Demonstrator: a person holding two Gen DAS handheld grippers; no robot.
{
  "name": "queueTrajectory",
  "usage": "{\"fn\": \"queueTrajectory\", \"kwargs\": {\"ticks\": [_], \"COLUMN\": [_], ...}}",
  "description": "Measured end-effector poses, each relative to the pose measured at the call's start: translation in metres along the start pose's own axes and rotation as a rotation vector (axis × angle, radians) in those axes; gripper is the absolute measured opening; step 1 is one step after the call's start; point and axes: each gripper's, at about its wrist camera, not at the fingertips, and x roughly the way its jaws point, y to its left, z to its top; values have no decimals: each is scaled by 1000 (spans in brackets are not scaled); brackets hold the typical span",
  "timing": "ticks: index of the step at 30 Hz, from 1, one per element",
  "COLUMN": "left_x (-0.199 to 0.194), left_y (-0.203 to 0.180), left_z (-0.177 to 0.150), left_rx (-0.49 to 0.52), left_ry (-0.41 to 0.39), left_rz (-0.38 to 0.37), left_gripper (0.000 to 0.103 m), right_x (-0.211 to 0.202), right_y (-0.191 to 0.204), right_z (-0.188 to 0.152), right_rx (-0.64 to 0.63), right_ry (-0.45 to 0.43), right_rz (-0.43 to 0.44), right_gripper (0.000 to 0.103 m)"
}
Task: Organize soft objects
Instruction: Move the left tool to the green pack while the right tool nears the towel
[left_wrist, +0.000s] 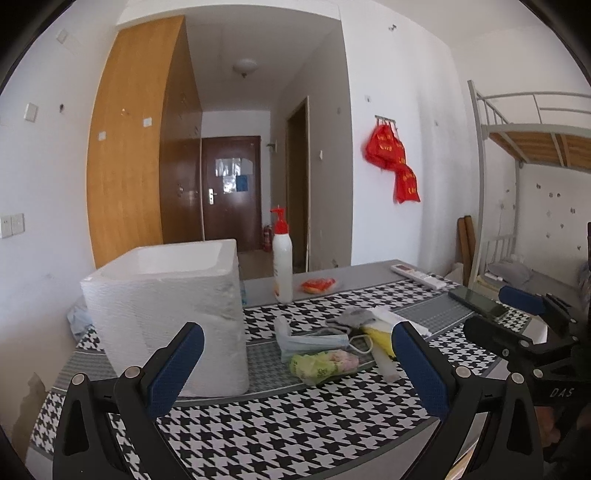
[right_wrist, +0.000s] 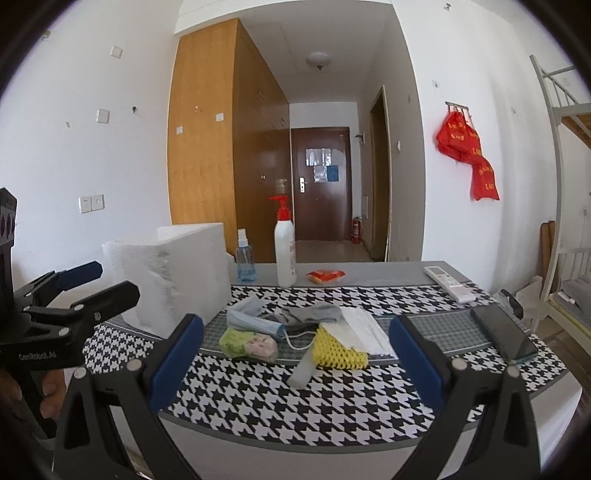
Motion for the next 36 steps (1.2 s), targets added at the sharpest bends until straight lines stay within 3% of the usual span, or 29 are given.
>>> {"fn": "queueTrajectory", "kwargs": {"ticks": [36], "left_x": [97], "left_y": [-31], "left_z": [-14], "left_rx": [47], "left_ry": [258], "left_rz": [-44], "left_gripper": [102], "right_x": [58], "right_y": [-54], "right_z": [-13], "right_rx": [63], "right_ry": [172], "right_rz": [-59], "right_gripper": [102]}}
